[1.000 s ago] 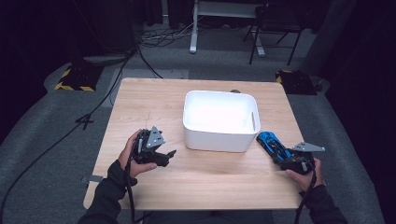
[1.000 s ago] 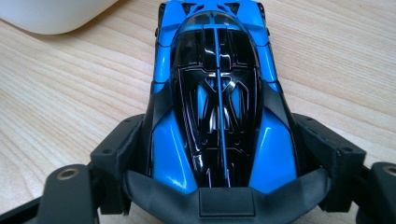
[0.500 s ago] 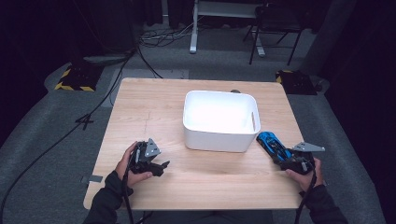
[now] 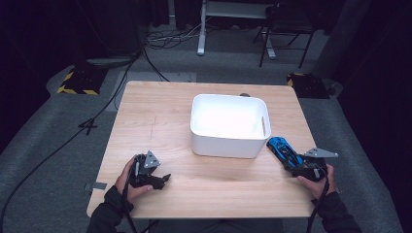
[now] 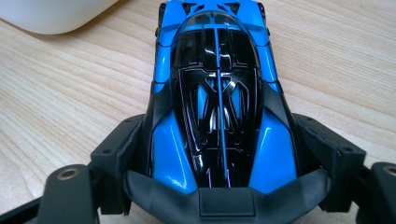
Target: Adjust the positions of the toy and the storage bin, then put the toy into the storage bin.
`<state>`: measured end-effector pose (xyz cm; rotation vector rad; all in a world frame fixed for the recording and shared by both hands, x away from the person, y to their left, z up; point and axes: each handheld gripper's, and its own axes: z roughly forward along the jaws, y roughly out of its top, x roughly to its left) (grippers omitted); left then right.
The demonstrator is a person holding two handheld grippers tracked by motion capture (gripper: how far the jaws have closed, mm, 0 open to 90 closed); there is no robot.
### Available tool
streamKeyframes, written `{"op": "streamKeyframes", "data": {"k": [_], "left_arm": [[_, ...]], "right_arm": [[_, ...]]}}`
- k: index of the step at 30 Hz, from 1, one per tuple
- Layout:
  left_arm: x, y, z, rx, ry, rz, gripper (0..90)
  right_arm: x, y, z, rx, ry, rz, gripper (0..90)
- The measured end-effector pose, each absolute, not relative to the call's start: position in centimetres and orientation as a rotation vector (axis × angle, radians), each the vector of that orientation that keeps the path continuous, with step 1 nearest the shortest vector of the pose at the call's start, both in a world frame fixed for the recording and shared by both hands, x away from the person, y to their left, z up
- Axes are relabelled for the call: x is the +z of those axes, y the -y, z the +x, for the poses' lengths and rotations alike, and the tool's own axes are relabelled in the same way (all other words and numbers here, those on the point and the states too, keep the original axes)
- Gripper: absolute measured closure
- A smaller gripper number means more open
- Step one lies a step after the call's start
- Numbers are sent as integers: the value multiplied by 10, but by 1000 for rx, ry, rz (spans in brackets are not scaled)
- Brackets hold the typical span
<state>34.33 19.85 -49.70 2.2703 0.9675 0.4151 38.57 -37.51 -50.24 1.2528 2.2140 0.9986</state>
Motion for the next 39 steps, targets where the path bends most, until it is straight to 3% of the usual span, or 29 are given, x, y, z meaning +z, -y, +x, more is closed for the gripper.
{"op": "streamKeyframes", "data": {"k": [4, 39], "left_arm": [[-502, -204, 341, 357, -1008, 2204, 161], [-503, -205, 341, 348, -1012, 2206, 143]], "right_arm": [[-502, 375, 386, 998, -2214, 1252, 242], [-487, 371, 378, 1107, -2174, 1156, 246]]}}
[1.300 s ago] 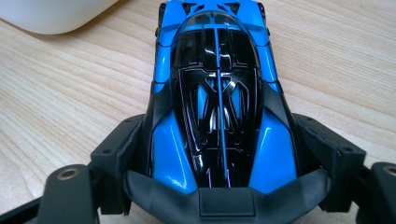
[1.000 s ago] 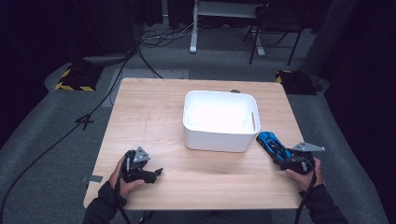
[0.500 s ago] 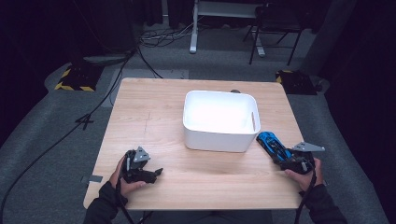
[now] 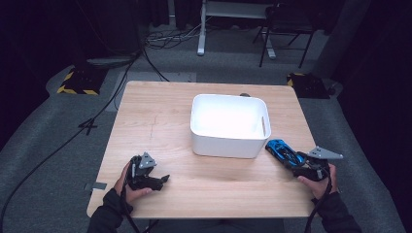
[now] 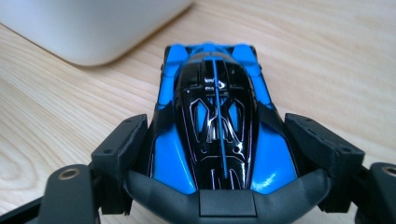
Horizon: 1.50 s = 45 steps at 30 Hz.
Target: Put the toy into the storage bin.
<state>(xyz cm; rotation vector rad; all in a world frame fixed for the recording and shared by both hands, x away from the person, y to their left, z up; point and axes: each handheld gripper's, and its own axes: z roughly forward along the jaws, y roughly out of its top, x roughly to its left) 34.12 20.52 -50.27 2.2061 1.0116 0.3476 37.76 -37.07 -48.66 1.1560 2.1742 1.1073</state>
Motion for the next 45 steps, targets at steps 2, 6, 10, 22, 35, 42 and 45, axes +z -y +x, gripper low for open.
{"op": "streamKeyframes", "data": {"k": [2, 6, 10, 22, 35, 42, 45], "left_arm": [[-503, -205, 341, 348, -1011, 2207, 143], [-503, -205, 341, 347, -1012, 2206, 143], [-503, -205, 341, 352, -1012, 2204, 142], [-503, -205, 342, 349, -1010, 2207, 143], [-502, -206, 343, 371, -993, 2214, 142], [-502, -206, 343, 371, -993, 2214, 142], [-502, -206, 343, 371, -992, 2214, 143]], "right_arm": [[-481, 365, 377, 1123, -2170, 1146, 246], [-475, 362, 375, 1147, -2156, 1118, 246], [-467, 363, 375, 1201, -2126, 1113, 246], [-444, 356, 380, 1272, -2081, 1081, 246], [-433, 352, 384, 1292, -2070, 1059, 246], [-426, 352, 383, 1293, -2065, 1064, 246], [-421, 354, 382, 1290, -2065, 1066, 246]]}}
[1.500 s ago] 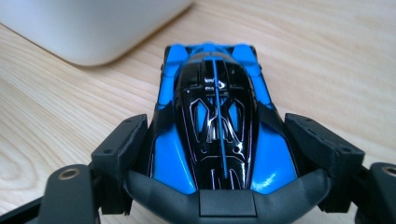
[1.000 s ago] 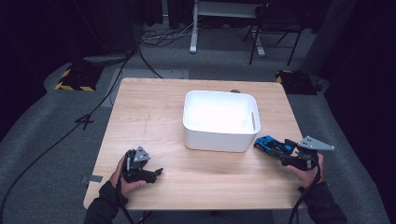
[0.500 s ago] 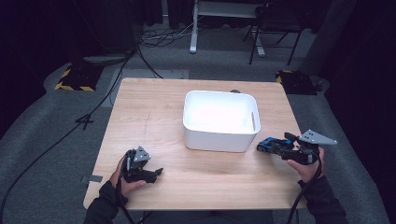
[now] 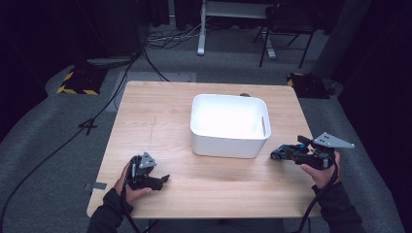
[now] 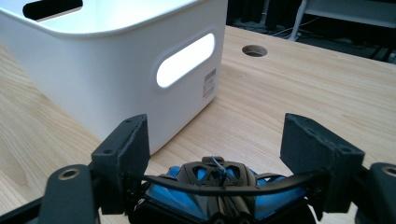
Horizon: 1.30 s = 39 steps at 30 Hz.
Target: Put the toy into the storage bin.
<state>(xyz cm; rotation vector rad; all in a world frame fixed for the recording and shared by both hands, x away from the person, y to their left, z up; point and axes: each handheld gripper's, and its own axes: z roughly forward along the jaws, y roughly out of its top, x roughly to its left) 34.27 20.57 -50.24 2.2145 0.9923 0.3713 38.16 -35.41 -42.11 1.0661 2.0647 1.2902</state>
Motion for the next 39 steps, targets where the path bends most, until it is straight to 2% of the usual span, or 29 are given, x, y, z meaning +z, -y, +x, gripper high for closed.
{"op": "streamKeyframes", "data": {"k": [39], "left_arm": [[-502, -206, 343, 371, -992, 2214, 142]], "right_arm": [[-336, 359, 397, 1280, -2020, 971, 246]]}}
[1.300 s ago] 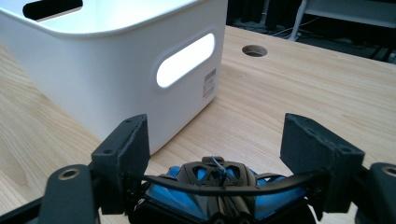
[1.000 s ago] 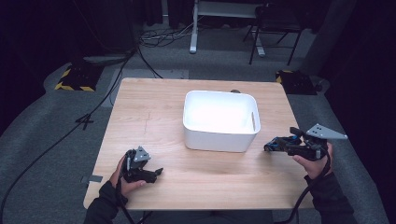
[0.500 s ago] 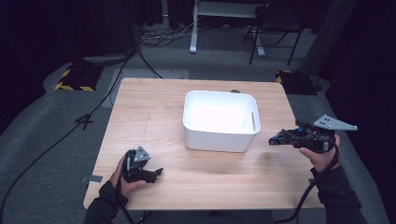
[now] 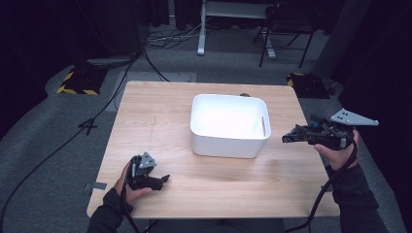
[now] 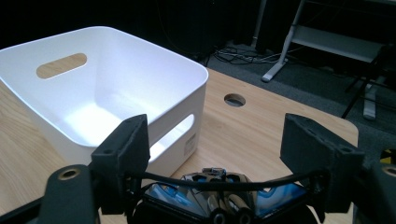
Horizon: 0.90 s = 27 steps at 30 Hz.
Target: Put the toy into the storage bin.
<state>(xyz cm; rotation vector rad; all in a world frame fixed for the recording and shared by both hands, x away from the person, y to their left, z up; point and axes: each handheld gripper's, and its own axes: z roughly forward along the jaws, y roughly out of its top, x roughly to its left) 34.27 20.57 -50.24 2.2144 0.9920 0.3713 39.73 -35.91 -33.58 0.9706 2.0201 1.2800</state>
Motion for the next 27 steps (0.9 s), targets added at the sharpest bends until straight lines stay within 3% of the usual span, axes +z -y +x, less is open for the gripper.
{"op": "streamKeyframes", "data": {"k": [27], "left_arm": [[-502, -206, 343, 372, -992, 2215, 143]], "right_arm": [[-290, 342, 410, 1320, -1996, 906, 246]]}}
